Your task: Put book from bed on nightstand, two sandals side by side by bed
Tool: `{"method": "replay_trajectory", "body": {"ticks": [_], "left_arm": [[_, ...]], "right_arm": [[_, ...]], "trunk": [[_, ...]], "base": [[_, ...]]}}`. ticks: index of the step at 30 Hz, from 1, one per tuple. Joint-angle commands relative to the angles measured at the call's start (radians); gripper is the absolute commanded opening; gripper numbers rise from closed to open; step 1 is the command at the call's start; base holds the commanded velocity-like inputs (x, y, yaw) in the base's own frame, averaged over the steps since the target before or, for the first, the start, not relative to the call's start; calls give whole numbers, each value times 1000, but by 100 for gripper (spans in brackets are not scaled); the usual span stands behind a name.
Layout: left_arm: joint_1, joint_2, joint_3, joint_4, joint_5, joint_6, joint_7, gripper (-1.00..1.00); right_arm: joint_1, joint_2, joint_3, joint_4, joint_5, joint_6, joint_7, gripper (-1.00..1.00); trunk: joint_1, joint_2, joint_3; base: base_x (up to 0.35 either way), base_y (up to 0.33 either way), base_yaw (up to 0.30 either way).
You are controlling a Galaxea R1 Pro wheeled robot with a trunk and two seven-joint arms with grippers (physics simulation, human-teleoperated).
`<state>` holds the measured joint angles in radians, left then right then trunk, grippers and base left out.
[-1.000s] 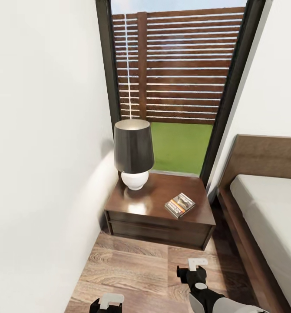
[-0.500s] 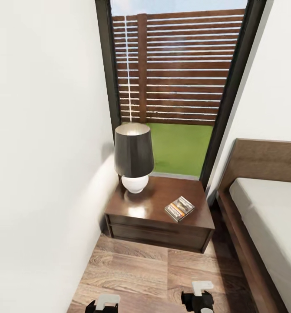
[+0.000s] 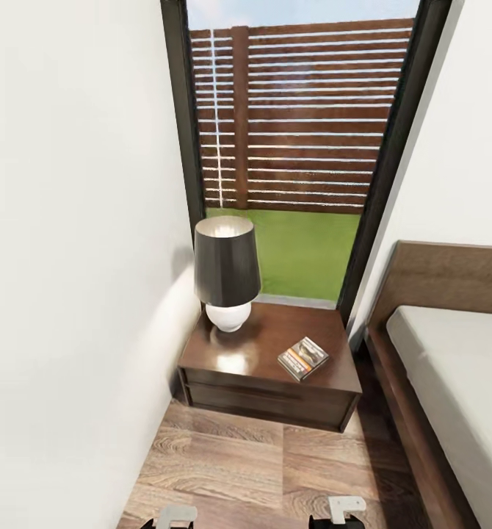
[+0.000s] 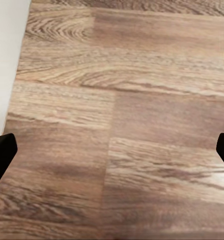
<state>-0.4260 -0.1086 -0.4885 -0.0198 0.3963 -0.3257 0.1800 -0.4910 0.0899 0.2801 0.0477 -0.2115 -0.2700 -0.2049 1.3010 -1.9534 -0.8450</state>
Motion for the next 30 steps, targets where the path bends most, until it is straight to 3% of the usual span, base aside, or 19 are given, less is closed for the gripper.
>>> {"method": "replay_trajectory", "body": {"ticks": [1,13,23,30], "left_arm": [[-1,0,-9,1,6,-3,4,100],[2,1,-8,1,9,-3,4,100],[16,11,-8,1,52,-3,4,100],[18,13,-8,1,63,-3,3,100]], "right_arm": [[-1,1,8,4,-9,-7,-1,100],[-1,1,8,4,-9,-6,-1,100],[-1,1,9,4,-9,-7,-1,100],[-1,1,8,4,-9,-7,-1,100]], "trunk": [[-4,7,2],[-50,91,40],[-88,161,71],[-115,210,93]], "base": [[0,0,0],[0,0,0],[0,0,0],[0,0,0]]}}
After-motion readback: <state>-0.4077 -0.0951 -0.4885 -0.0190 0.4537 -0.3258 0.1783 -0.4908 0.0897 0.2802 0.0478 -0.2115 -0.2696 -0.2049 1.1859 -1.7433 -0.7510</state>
